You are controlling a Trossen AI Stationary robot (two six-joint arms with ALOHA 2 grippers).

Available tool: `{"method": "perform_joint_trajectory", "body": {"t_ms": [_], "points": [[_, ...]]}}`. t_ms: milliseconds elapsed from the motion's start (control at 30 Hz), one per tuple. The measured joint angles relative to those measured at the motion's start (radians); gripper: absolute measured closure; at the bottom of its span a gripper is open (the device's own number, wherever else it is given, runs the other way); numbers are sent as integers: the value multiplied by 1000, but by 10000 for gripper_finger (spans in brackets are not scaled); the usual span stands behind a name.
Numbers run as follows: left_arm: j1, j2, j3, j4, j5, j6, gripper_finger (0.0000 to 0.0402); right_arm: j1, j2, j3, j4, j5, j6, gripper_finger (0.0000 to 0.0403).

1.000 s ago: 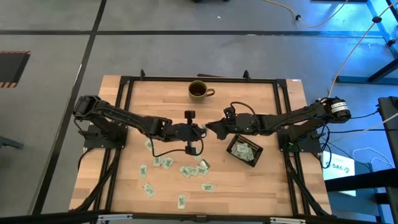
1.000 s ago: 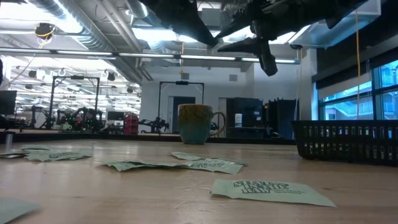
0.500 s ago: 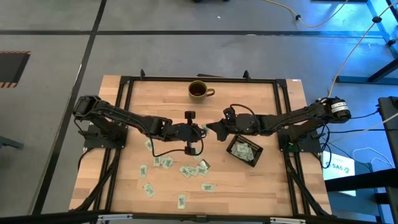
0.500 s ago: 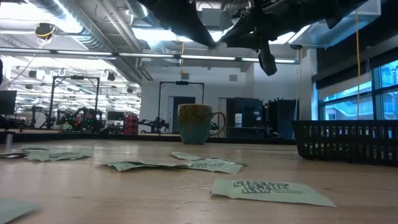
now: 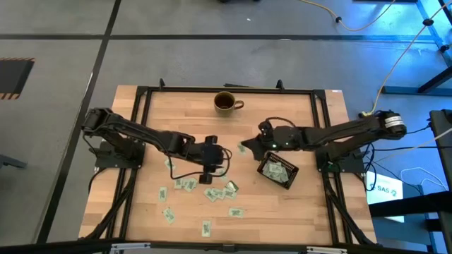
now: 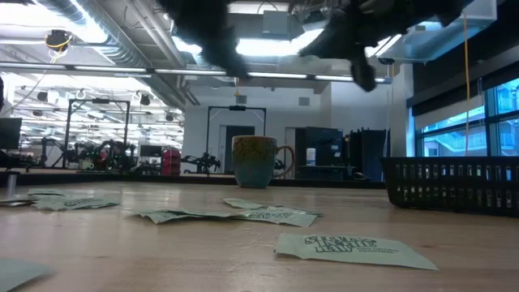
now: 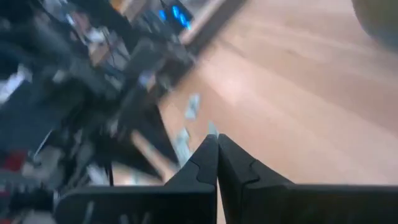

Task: Pick and place Stevia / Truvia into bins
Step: Put the stevia packet into the black bin

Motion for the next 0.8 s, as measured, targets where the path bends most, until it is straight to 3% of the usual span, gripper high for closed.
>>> {"method": "perform_joint_trajectory", "body": {"t_ms": [200, 400, 800], "points": [[0, -11, -1, -205, 10, -30, 305, 16, -128, 0, -340, -161, 55, 401], [0, -10, -2, -205, 6, -66, 314, 74, -154, -1, -627, -212, 166, 401], [0, -9, -1, -163, 3, -66, 318, 111, 4, -1, -703, -185, 150, 401]]}}
